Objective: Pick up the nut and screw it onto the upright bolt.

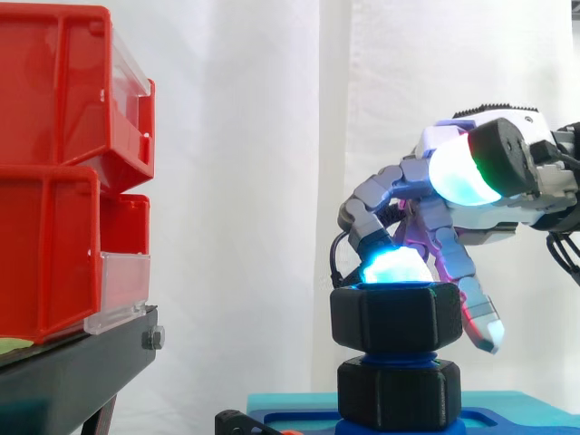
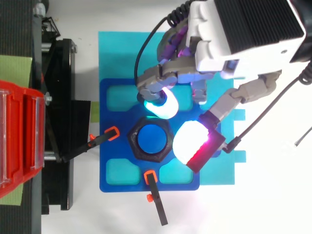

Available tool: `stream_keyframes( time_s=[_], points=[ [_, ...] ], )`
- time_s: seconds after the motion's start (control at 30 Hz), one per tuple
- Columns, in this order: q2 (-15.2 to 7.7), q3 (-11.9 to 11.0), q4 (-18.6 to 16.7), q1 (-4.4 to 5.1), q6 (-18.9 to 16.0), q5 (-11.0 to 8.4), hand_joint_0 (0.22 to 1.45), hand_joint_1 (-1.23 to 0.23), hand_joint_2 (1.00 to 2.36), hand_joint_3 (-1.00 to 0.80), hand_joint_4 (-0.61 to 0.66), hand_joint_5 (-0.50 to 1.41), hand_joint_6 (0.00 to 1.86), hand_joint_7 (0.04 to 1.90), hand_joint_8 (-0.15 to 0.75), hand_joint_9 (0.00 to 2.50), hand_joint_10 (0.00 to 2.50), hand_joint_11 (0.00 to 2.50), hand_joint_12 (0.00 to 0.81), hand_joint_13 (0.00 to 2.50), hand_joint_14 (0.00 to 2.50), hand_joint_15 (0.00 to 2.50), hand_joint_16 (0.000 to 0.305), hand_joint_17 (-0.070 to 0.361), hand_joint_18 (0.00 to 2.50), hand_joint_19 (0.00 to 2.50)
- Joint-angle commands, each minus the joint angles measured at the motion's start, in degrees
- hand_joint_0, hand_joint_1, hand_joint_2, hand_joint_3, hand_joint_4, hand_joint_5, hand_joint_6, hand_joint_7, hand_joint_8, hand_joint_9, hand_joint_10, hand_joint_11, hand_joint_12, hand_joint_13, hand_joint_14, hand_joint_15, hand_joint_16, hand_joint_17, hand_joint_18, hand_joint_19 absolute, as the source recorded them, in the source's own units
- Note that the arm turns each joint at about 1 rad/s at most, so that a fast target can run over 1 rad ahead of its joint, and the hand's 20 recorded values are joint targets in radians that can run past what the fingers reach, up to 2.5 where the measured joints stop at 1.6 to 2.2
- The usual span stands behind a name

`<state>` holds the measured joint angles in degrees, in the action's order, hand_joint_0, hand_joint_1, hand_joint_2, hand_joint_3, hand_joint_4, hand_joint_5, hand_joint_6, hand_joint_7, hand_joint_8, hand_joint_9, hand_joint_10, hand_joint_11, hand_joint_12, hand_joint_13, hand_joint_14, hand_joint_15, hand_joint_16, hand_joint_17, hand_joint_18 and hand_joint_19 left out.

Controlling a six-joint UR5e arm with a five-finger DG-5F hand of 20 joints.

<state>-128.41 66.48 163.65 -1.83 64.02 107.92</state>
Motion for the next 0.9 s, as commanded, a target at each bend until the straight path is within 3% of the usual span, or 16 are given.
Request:
stream_keyframes(
  time_s=[0.0, 0.03, 0.1, 0.2, 0.37, 0.57, 0.67, 0.87],
  points=[
    [0.0, -1.3, 0.3, -0.46, 0.0, 0.27, 0.51, -0.26, 1.0, -0.5, 0.04, 0.06, 0.58, 1.35, 0.278, 1.69, 0.0, 0.13, 0.198, 1.22, 0.0, 0.04, 0.018, 0.04, 0.95, 0.22],
    [0.0, -1.8, 0.4, -0.55, 0.1, 0.27, 0.51, -0.25, 1.0, -0.5, 0.08, 0.06, 0.53, 1.46, 0.3, 1.65, 0.0, 0.12, 0.21, 1.18, 0.0, 0.03, 0.019, 0.044, 0.9, 0.19],
    [0.0, -3.0, 0.8, -0.63, 0.1, 0.53, 0.5, -0.24, 1.0, -0.5, 0.17, 0.03, 0.5, 1.41, 0.328, 1.59, 0.0, 0.14, 0.233, 1.13, 0.0, 0.02, 0.021, 0.047, 0.87, 0.18],
    [0.0, -5.8, 3.6, -0.81, 0.1, 1.24, 0.5, -0.24, 1.0, -0.5, 0.22, -0.01, 0.51, 1.2, 0.341, 1.51, 0.0, 0.12, 0.256, 1.07, 0.0, 0.01, 0.024, 0.054, 0.79, 0.18],
    [0.0, -7.7, 5.2, -0.9, 0.3, 1.32, 0.48, -0.23, 1.0, -0.5, 0.25, -0.08, 0.5, 0.81, 0.309, 1.3, 0.0, 0.0, 0.269, 0.85, 0.0, 0.0, 0.026, 0.059, 0.58, 0.09],
    [0.0, -7.4, 4.1, -0.46, 0.3, 1.15, 0.47, -0.23, 1.0, -0.5, 0.22, -0.12, 0.5, 0.64, 0.267, 1.04, 0.0, 0.0, 0.273, 0.69, 0.0, 0.0, 0.029, 0.065, 0.44, 0.04],
    [0.0, -5.5, 3.0, -0.02, 0.2, 1.06, 0.47, -0.23, 1.0, -0.5, 0.15, -0.16, 0.5, 0.59, 0.238, 0.74, 0.0, 0.0, 0.289, 0.58, 0.0, 0.0, 0.032, 0.072, 0.34, 0.02],
    [-0.1, -2.8, -0.1, 0.77, 0.1, 0.8, 0.46, -0.22, 1.0, -0.5, 0.09, -0.19, 0.5, 0.55, 0.208, 0.48, 0.0, 0.0, 0.3, 0.42, 0.0, 0.0, 0.035, 0.078, 0.19, 0.0]
  ],
)
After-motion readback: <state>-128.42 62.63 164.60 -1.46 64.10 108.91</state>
